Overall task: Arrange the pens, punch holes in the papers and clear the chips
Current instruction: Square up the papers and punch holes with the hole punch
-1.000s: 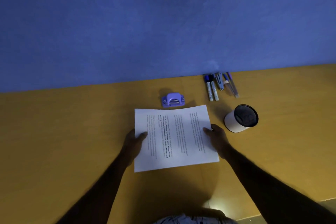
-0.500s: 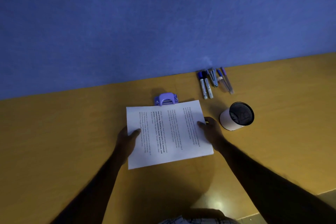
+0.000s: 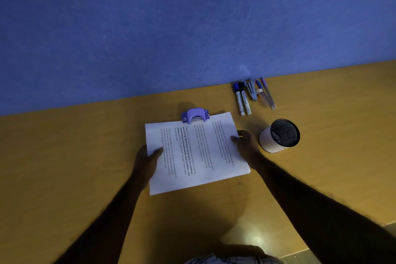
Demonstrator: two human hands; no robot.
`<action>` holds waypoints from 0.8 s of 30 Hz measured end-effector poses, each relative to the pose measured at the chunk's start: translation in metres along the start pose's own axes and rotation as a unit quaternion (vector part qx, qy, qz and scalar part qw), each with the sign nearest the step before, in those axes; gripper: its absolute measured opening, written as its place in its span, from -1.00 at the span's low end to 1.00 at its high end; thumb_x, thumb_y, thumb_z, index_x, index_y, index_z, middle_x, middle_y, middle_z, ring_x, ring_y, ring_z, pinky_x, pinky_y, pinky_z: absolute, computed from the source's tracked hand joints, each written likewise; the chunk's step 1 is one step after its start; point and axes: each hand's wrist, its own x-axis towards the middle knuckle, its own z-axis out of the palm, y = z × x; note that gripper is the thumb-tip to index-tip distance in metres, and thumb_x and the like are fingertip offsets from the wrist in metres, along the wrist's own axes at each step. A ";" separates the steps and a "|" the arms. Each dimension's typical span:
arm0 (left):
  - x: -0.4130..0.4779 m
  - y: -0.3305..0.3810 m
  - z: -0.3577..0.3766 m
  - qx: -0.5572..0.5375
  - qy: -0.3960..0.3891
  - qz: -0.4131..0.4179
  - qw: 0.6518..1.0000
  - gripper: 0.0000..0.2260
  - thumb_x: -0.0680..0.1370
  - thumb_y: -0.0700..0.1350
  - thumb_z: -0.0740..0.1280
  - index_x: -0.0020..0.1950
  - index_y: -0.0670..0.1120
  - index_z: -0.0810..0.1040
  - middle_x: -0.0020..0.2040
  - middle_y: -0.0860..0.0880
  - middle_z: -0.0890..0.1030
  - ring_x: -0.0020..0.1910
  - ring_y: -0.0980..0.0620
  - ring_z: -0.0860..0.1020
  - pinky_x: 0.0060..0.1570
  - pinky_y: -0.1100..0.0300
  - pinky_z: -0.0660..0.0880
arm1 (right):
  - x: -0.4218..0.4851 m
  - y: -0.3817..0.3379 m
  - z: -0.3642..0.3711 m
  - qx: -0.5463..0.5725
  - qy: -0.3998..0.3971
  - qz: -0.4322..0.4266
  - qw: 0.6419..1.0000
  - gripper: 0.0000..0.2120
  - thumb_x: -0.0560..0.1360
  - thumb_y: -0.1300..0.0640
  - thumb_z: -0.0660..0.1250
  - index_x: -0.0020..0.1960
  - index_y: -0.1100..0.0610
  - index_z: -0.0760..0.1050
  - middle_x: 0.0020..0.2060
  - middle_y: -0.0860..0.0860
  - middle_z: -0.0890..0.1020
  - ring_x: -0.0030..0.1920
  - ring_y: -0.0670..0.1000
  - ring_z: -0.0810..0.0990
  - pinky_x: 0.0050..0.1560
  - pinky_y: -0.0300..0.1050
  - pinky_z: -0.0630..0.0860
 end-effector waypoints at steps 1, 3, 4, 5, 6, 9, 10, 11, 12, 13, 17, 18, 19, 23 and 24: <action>0.000 0.001 0.000 0.003 -0.003 0.007 1.000 -0.85 0.57 -0.16 0.33 0.13 -0.05 0.57 -0.05 0.00 0.67 -0.12 0.03 0.65 -0.22 0.20 0.53 | 0.002 -0.001 0.000 0.001 0.003 0.002 1.000 -0.90 0.59 0.10 0.26 0.09 0.05 0.46 -0.13 -0.06 0.58 -0.15 -0.07 0.59 -0.22 -0.16 0.51; 0.001 0.003 0.002 0.009 -0.004 0.015 1.000 -0.86 0.57 -0.16 0.34 0.12 -0.03 0.56 -0.07 0.03 0.67 -0.16 0.11 0.65 -0.26 0.27 0.51 | 0.006 0.000 0.000 0.002 0.006 0.005 1.000 -0.86 0.58 0.11 0.27 0.12 0.09 0.48 -0.13 -0.05 0.58 -0.14 -0.05 0.59 -0.19 -0.13 0.52; 0.001 0.003 0.004 0.013 -0.003 0.018 1.000 -0.86 0.56 -0.16 0.34 0.11 -0.02 0.56 -0.07 0.05 0.66 -0.18 0.15 0.64 -0.28 0.31 0.50 | 0.009 0.000 -0.001 -0.003 0.007 0.006 1.000 -0.86 0.58 0.11 0.28 0.13 0.10 0.48 -0.14 -0.06 0.58 -0.15 -0.05 0.59 -0.21 -0.13 0.51; 0.001 0.004 0.006 0.015 -0.004 0.022 1.000 -0.85 0.56 -0.17 0.34 0.11 -0.02 0.56 -0.08 0.07 0.66 -0.19 0.18 0.64 -0.29 0.34 0.49 | 0.009 0.001 -0.002 -0.007 0.008 0.005 1.000 -0.86 0.58 0.10 0.27 0.12 0.09 0.48 -0.15 -0.08 0.57 -0.15 -0.07 0.59 -0.24 -0.16 0.50; 0.001 0.005 0.007 0.016 -0.005 0.026 1.000 -0.85 0.56 -0.17 0.34 0.11 -0.01 0.56 -0.08 0.08 0.65 -0.20 0.18 0.64 -0.30 0.35 0.48 | 0.009 0.001 -0.002 -0.008 0.007 0.004 1.000 -0.87 0.58 0.10 0.27 0.12 0.09 0.48 -0.16 -0.10 0.57 -0.16 -0.08 0.59 -0.27 -0.18 0.48; 0.003 0.006 0.006 0.015 -0.006 0.023 1.000 -0.86 0.57 -0.18 0.33 0.09 -0.01 0.56 -0.08 0.07 0.66 -0.19 0.16 0.64 -0.30 0.32 0.49 | 0.010 0.000 -0.003 0.005 0.002 0.004 1.000 -0.90 0.58 0.12 0.28 0.08 0.09 0.48 -0.16 -0.06 0.59 -0.17 -0.06 0.61 -0.30 -0.21 0.48; 0.003 0.005 0.006 0.015 -0.006 0.020 1.000 -0.87 0.57 -0.18 0.33 0.10 -0.01 0.56 -0.08 0.06 0.66 -0.19 0.14 0.64 -0.30 0.31 0.49 | 0.010 0.000 -0.003 0.009 0.001 0.006 1.000 -0.91 0.59 0.12 0.28 0.07 0.10 0.48 -0.14 -0.04 0.60 -0.16 -0.05 0.61 -0.29 -0.19 0.50; 0.003 0.004 0.005 0.017 -0.004 0.016 1.000 -0.86 0.57 -0.18 0.33 0.10 -0.02 0.56 -0.08 0.05 0.66 -0.18 0.13 0.64 -0.30 0.30 0.49 | 0.010 0.000 -0.002 0.013 0.000 0.009 1.000 -0.92 0.59 0.13 0.27 0.06 0.10 0.48 -0.13 -0.02 0.60 -0.15 -0.03 0.62 -0.26 -0.17 0.52; 0.004 0.004 0.005 0.020 -0.001 0.013 1.000 -0.86 0.56 -0.17 0.34 0.10 -0.03 0.55 -0.09 0.06 0.66 -0.19 0.13 0.64 -0.31 0.31 0.49 | 0.010 0.000 -0.002 0.014 -0.001 0.012 1.000 -0.93 0.59 0.12 0.27 0.06 0.09 0.48 -0.13 -0.01 0.60 -0.14 -0.02 0.61 -0.25 -0.16 0.52; 0.004 0.003 0.006 0.023 0.002 0.011 1.000 -0.87 0.56 -0.17 0.34 0.10 -0.03 0.55 -0.10 0.06 0.66 -0.20 0.14 0.64 -0.32 0.32 0.49 | 0.010 0.000 -0.003 0.011 -0.002 0.015 1.000 -0.93 0.59 0.12 0.26 0.05 0.08 0.48 -0.13 -0.02 0.60 -0.14 -0.03 0.61 -0.25 -0.16 0.52; 0.005 0.003 0.009 0.024 0.006 0.010 1.000 -0.89 0.57 -0.14 0.34 0.08 0.00 0.56 -0.11 0.07 0.66 -0.20 0.12 0.64 -0.33 0.31 0.49 | 0.007 0.002 -0.005 -0.018 0.003 0.020 1.000 -0.91 0.60 0.10 0.25 0.08 0.08 0.47 -0.17 -0.06 0.58 -0.19 -0.08 0.58 -0.32 -0.20 0.44; 0.005 0.003 0.010 0.025 0.006 0.011 1.000 -0.90 0.57 -0.13 0.34 0.07 0.00 0.55 -0.12 0.07 0.66 -0.20 0.11 0.64 -0.33 0.31 0.49 | 0.006 0.003 -0.006 -0.023 0.007 0.020 0.999 -0.92 0.60 0.10 0.24 0.07 0.07 0.46 -0.19 -0.08 0.57 -0.21 -0.10 0.56 -0.34 -0.22 0.42; 0.006 0.002 0.011 0.026 0.007 0.011 1.000 -0.90 0.57 -0.12 0.33 0.07 0.00 0.55 -0.12 0.06 0.66 -0.20 0.10 0.65 -0.33 0.31 0.49 | 0.005 0.003 -0.007 -0.028 0.009 0.020 0.999 -0.93 0.60 0.10 0.24 0.06 0.06 0.46 -0.20 -0.09 0.56 -0.22 -0.11 0.56 -0.36 -0.24 0.40; 0.007 0.002 0.014 0.028 0.016 0.013 0.999 -0.88 0.58 -0.11 0.33 0.10 -0.07 0.56 -0.10 -0.01 0.66 -0.18 0.02 0.65 -0.30 0.24 0.52 | 0.004 0.001 -0.006 -0.036 0.009 0.018 0.999 -0.92 0.61 0.08 0.23 0.08 0.05 0.44 -0.18 -0.08 0.56 -0.21 -0.12 0.55 -0.36 -0.24 0.40; 0.008 0.002 0.014 0.028 0.016 0.014 0.999 -0.87 0.58 -0.11 0.33 0.10 -0.08 0.55 -0.10 -0.02 0.66 -0.18 0.01 0.65 -0.30 0.24 0.52 | 0.004 0.001 -0.006 -0.038 0.007 0.019 0.999 -0.91 0.61 0.08 0.22 0.09 0.05 0.44 -0.19 -0.09 0.55 -0.21 -0.12 0.56 -0.36 -0.24 0.40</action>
